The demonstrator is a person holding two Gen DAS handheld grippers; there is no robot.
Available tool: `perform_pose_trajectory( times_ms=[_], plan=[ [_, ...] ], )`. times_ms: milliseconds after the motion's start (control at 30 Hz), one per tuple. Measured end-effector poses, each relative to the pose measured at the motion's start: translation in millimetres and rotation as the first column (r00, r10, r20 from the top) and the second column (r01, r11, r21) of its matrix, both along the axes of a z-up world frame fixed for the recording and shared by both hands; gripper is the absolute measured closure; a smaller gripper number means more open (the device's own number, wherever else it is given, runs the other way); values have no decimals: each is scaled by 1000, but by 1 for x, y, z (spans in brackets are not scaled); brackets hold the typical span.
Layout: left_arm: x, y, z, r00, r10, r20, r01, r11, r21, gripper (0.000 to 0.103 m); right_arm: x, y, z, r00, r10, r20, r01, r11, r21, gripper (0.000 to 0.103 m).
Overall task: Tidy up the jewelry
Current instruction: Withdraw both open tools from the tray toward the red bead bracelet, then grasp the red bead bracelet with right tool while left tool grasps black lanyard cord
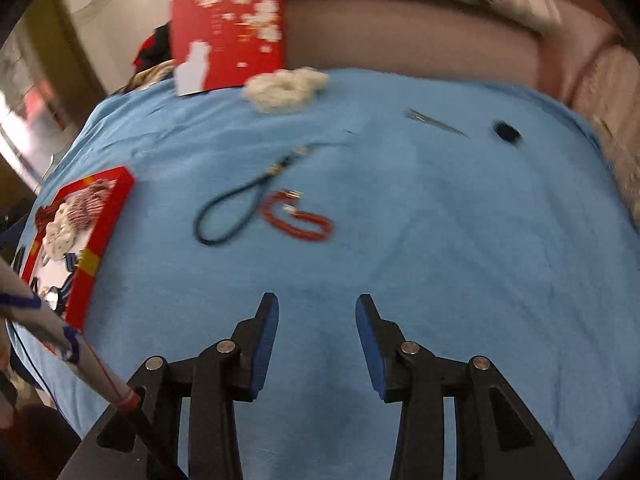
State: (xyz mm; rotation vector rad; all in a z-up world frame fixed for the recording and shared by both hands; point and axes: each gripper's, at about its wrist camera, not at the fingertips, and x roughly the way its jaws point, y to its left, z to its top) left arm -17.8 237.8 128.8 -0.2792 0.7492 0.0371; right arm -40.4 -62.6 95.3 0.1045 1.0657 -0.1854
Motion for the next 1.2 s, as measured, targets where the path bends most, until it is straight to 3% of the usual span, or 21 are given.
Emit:
perform_pose_trajectory(
  times_ms=[200, 433, 600, 633, 700, 733, 1100, 1133, 1200],
  plan=[
    [28, -55, -23, 983, -158, -92, 151, 985, -85, 55, 19, -12, -12, 1000, 24, 3, -24, 999, 28, 59],
    [49, -88, -44, 971, -188, -149, 193, 981, 25, 56, 72, 4, -37, 984, 174, -29, -175, 984, -23, 57],
    [65, -92, -54, 965, -196, -176, 201, 980, 6, 56, 96, 9, -57, 977, 210, -49, -212, 976, -49, 60],
    [69, -93, -57, 962, -204, -181, 206, 979, -9, 56, 97, 7, -56, 979, 202, -38, -204, 978, -43, 75],
    [76, -98, -62, 956, -225, -188, 221, 974, -40, 56, 95, 2, -55, 982, 185, -34, -185, 983, -10, 92],
    [79, -102, -66, 952, -241, -191, 234, 971, -56, 56, 92, -1, -54, 984, 175, -31, -175, 985, 9, 94],
    [103, -174, -104, 887, -378, -266, 392, 920, 3, 56, 20, -38, -44, 997, 75, -17, -70, 980, 187, 94],
    [108, -180, -107, 882, -381, -278, 397, 918, 3, 61, 12, -39, -43, 997, 72, -16, -67, 979, 195, 94],
    [111, -191, -107, 881, -371, -293, 405, 912, 64, 91, -1, -40, -41, 998, 67, -13, -63, 978, 199, 94]
  ],
)
